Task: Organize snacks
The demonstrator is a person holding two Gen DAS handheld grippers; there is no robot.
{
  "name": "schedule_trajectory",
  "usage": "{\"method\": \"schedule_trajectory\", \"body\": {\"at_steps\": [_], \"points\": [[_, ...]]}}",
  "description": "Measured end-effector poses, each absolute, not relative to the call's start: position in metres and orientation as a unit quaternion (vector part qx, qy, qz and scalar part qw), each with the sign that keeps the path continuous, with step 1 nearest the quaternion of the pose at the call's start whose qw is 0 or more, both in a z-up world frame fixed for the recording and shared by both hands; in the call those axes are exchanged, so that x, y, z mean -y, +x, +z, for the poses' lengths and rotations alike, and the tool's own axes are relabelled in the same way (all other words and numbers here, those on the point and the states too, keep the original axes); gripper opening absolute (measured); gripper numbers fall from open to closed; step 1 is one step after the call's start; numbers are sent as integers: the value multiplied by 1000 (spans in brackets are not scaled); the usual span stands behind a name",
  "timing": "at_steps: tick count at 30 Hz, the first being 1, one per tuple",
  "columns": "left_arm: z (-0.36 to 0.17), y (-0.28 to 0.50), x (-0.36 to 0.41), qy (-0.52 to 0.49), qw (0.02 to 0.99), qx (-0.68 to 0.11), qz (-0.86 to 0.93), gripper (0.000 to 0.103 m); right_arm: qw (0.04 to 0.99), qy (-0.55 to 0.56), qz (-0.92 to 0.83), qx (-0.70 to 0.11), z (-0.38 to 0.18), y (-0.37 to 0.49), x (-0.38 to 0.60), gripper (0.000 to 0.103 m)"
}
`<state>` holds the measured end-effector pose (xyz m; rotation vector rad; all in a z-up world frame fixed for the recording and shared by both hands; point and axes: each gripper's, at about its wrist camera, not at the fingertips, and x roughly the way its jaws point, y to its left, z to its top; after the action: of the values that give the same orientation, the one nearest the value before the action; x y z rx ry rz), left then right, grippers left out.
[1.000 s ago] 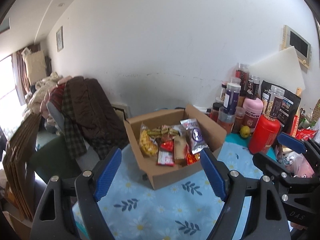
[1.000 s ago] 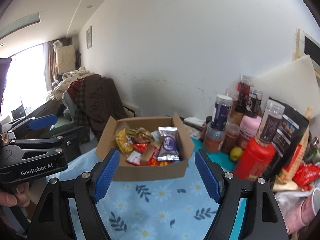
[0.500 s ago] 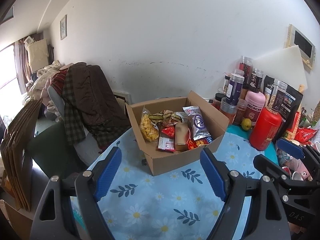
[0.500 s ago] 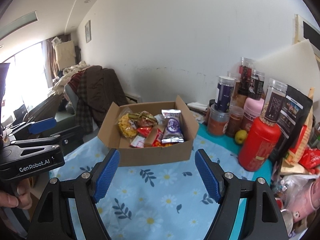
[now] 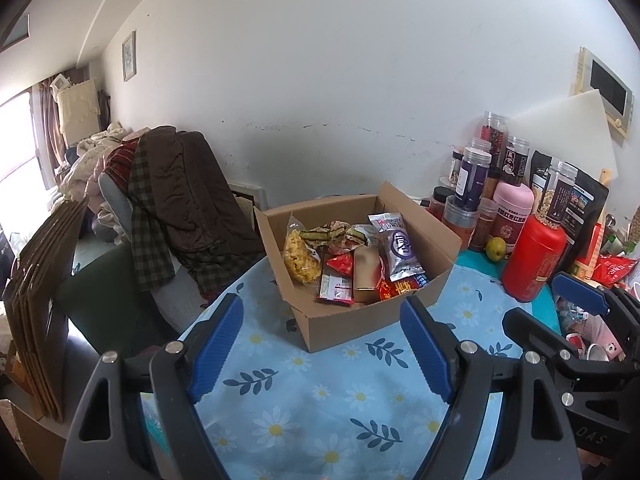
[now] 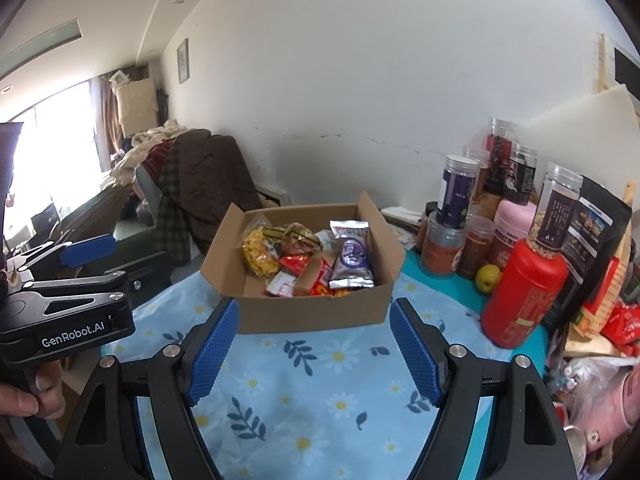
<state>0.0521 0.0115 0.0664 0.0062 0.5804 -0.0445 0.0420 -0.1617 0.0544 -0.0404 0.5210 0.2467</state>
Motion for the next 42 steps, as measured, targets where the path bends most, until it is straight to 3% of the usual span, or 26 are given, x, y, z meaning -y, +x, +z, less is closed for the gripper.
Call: {"method": "schedule_trajectory", "body": {"at_steps": [42], "points": [[68,45,-1,16,955,-294,-28,81,960,-10,104,-261,53,37,168,78]]}}
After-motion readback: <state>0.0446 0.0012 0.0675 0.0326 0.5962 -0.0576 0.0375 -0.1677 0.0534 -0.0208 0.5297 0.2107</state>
